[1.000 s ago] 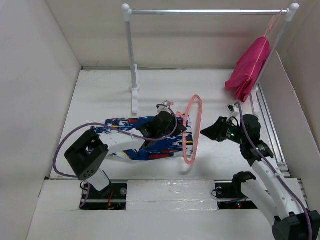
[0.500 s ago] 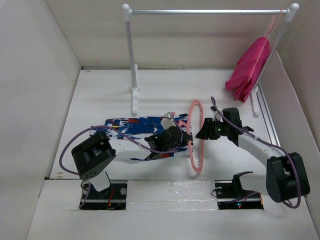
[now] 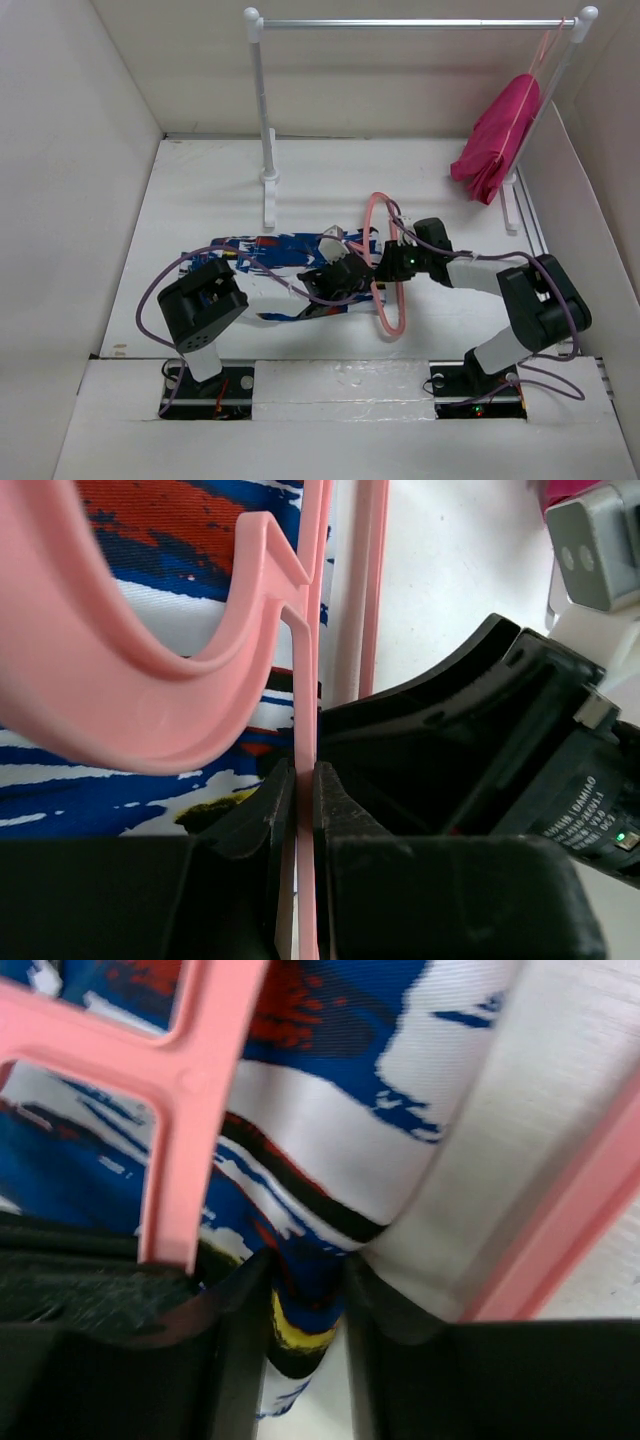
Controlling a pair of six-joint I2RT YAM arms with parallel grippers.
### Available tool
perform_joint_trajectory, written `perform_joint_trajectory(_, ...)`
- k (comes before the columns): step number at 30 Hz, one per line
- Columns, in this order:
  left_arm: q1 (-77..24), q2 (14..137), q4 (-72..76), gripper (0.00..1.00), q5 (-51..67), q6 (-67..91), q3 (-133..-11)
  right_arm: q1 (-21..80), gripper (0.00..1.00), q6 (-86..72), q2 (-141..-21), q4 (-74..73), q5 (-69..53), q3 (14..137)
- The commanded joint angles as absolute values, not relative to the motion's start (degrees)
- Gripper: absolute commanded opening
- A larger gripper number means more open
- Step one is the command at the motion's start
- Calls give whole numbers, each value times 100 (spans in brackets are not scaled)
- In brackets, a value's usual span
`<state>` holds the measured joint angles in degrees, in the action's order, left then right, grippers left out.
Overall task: Place the trousers on the hanger
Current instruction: Place trousers on hanger
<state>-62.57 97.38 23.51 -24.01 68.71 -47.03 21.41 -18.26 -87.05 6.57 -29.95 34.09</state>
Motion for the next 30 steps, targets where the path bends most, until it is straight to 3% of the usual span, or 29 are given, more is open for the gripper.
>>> perform_joint_trajectory(1,-6258,9835,2048,0,-2566,6864,-4895,2110,35,-2012,-9061,1230,-3040,3463)
perform_joint_trajectory(2,-6258,9844,1987,0,-2566,6838,-4904,2057,6,-2039,-9079,1309,-3293,3463)
perform_joint_trajectory(3,-6258,9826,1873,0,-2575,6812,-4904,1987,0,-2056,-8940,1353,-3383,3454)
perform_joint_trajectory(11,-5731,8957,1108,0,-2839,5882,-4597,573,0,-1082,-7174,-806,-3462,4087)
perform_joint_trajectory(18,-5476,8342,597,0,-2945,5170,-4228,-659,0,-905,-6321,-1275,-3754,3622)
perform_joint_trajectory(30,-5476,8455,63,0,-2961,4114,-4825,-677,0,-1151,-8067,-53,-3551,3673)
